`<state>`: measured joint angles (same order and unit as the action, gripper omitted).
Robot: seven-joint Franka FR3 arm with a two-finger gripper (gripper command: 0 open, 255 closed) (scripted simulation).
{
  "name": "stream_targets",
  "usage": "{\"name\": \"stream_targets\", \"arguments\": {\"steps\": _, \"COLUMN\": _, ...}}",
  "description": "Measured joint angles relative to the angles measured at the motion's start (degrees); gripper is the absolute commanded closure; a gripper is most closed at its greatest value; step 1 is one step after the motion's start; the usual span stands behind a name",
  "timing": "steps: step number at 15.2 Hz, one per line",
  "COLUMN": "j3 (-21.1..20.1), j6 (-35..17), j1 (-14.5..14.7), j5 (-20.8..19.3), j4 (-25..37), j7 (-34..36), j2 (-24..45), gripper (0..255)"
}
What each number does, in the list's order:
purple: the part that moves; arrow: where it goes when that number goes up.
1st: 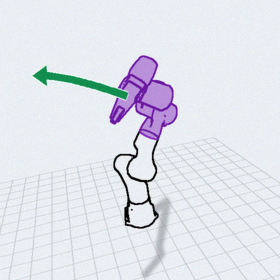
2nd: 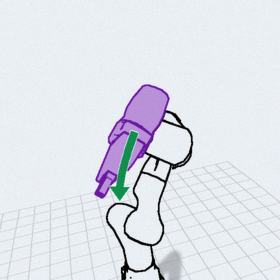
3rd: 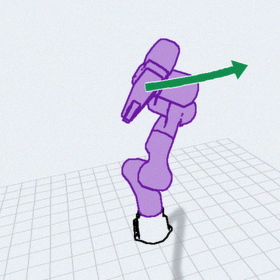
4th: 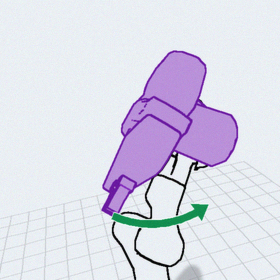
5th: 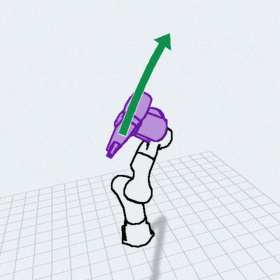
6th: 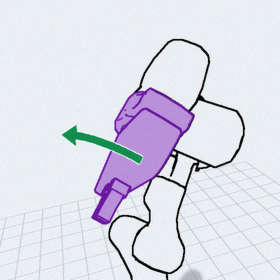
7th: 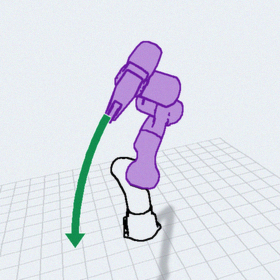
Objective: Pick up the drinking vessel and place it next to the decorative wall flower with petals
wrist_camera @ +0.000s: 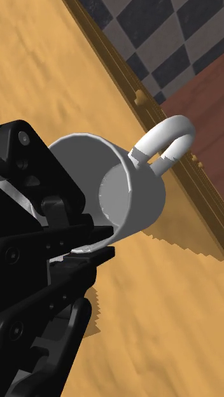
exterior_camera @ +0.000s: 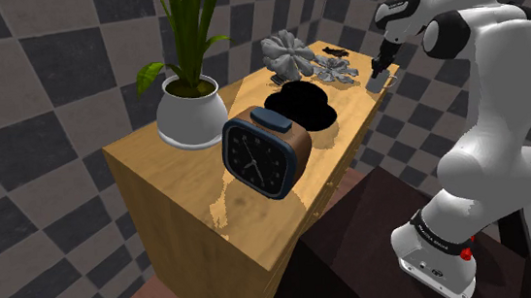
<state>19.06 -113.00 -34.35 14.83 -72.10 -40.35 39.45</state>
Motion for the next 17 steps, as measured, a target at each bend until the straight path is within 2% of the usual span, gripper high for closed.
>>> {"name": "stream_targets", "arguments": {"steps": 6, "j3": 0.0, "j6": 0.0, "j1": 0.0, "j5": 0.0, "j4": 0.0, "j7": 0.0, "j2": 0.0, "gripper": 0}}
{"name": "stream_targets", "arguments": {"steps": 11, "j3": 0.5, "j6": 5.2, "j1": -0.2, "j5": -0.7, "j4": 3.4, "j7": 0.5, "j2": -2.0, "gripper": 0}}
{"name": "stream_targets", "arguments": {"steps": 17, "j3": 0.5, "j6": 5.9, "j1": -0.3, "j5": -0.7, "j4": 4.0, "j7": 0.6, "j2": -2.0, "gripper": 0}}
